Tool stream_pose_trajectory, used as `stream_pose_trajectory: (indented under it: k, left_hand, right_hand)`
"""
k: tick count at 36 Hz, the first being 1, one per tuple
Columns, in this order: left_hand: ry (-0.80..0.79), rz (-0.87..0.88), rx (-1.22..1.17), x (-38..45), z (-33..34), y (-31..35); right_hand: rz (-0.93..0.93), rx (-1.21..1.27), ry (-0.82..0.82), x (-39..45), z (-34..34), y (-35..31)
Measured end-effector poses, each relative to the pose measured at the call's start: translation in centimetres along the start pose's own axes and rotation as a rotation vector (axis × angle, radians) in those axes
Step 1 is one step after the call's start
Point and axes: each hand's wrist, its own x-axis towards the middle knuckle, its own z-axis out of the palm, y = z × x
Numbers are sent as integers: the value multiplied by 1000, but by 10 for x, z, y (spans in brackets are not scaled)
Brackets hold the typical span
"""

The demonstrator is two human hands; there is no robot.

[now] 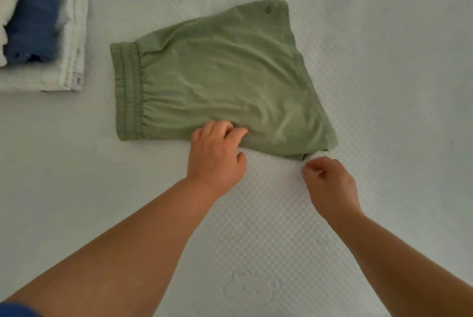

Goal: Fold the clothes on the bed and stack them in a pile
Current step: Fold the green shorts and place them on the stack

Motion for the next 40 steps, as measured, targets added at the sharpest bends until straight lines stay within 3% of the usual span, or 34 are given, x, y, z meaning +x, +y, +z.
stream_pose_trajectory:
  k: [3, 14, 18, 24, 30, 35, 40]
  left_hand:
    - [-4, 1, 37, 11, 6, 0]
    - [-83, 123, 147, 35, 8, 10]
    - [-69, 155, 150, 37, 12, 21]
    - [-79, 72, -73, 47, 16, 27]
    - [-180, -6, -186, 54, 11, 26]
    - [-201, 31, -118, 44, 6, 22]
    - [-164, 84, -63, 36, 12, 20]
  right_hand:
    - [-38, -3, -58, 9, 4, 0]
    - [-52, 310, 37, 35, -1, -19]
    - [-192, 192, 135, 41, -6, -20]
    - [-496, -392, 135, 43, -2, -11]
    - [-630, -445, 221, 37, 0, -1]
    - [-494, -387, 117, 29, 2, 11]
    - [-61, 212, -155, 28, 0, -6]
